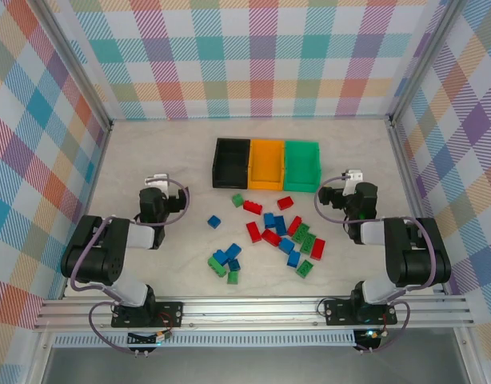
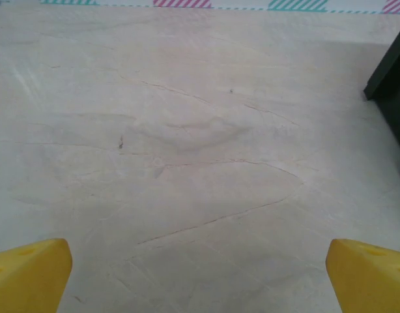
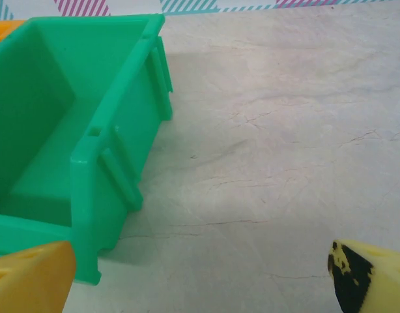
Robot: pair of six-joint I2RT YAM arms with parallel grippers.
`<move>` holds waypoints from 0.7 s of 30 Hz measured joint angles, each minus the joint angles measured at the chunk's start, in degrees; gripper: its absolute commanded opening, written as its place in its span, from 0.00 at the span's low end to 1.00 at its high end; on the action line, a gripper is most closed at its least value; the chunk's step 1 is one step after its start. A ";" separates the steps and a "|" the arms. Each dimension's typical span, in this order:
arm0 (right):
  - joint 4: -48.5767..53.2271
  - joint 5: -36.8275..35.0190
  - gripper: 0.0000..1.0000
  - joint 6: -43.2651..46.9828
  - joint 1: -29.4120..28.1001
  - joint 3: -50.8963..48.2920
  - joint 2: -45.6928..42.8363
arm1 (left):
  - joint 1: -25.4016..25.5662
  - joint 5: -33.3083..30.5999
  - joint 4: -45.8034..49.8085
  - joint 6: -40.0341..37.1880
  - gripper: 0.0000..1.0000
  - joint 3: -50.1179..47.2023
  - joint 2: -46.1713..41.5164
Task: Sort the legos into containers by color
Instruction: Pick up the lego from the center of the table.
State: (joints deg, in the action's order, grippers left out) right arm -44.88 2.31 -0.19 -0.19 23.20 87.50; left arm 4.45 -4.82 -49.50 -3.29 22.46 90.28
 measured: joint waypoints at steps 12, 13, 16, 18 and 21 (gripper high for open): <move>0.39 1.01 0.99 -0.02 0.52 0.46 0.00 | -1.97 7.39 0.02 0.02 1.00 0.00 0.00; 0.39 1.03 0.99 -0.02 0.50 0.46 0.00 | -1.97 7.39 0.02 0.02 1.00 0.00 0.00; 0.39 1.03 0.99 -0.02 0.50 0.46 0.00 | -1.97 7.41 0.02 0.00 1.00 0.00 0.00; 0.39 1.03 0.99 -0.02 0.50 0.48 0.00 | -1.97 7.41 0.02 0.02 1.00 0.00 0.00; 0.39 1.05 0.99 -0.02 0.50 0.48 0.00 | -1.97 7.41 0.02 0.02 1.00 0.00 0.00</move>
State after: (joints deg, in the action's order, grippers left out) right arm -44.49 3.36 -0.21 0.32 23.68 87.50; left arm 2.48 2.59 -49.47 -3.27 22.46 90.28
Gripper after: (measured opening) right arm 0.990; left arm 0.996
